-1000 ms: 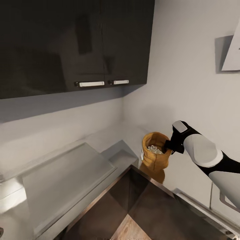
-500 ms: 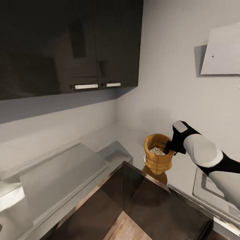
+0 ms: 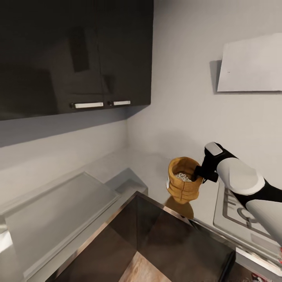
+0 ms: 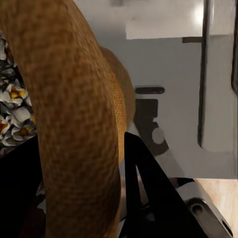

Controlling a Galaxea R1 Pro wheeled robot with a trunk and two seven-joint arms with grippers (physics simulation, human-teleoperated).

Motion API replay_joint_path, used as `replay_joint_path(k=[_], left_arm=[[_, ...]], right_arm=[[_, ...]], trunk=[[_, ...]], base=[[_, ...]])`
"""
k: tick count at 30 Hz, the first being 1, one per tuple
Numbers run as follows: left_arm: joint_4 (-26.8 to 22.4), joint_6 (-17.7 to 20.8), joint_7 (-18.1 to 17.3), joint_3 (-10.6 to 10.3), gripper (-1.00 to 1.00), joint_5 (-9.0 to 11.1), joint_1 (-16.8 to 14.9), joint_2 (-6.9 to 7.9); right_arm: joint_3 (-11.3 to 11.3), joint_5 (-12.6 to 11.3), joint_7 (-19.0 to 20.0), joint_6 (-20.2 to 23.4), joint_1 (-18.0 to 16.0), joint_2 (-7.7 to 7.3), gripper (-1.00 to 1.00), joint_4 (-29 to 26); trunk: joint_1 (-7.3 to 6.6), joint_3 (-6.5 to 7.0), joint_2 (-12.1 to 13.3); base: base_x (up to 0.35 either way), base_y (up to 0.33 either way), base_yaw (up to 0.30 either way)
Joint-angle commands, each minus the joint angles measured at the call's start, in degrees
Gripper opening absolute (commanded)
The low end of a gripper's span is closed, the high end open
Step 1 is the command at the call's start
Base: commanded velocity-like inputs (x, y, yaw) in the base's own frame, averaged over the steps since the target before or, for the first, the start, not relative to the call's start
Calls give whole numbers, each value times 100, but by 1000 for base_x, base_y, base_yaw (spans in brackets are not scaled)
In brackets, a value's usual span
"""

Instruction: In the kitchen, take the popcorn bag from the countertop, put it into the microwave, and heat it until the popcorn is cooked so the cooked popcorn ends up inside the bag.

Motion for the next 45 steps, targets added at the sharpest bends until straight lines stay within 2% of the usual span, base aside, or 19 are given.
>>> replay_joint_path(k=[1,45], left_arm=[[-5,13,0,37,100,3,-2,0],[-5,13,3,37,100,6,-2,-2]], right_arm=[[7,-59,-48,15,-4,-2,-100,-5],[0,-59,-48,23,-4,-5,-100,-6]], trunk=[[1,-2,-7],[1,273,-7]], base=[[0,0,-216],[0,0,-243]])
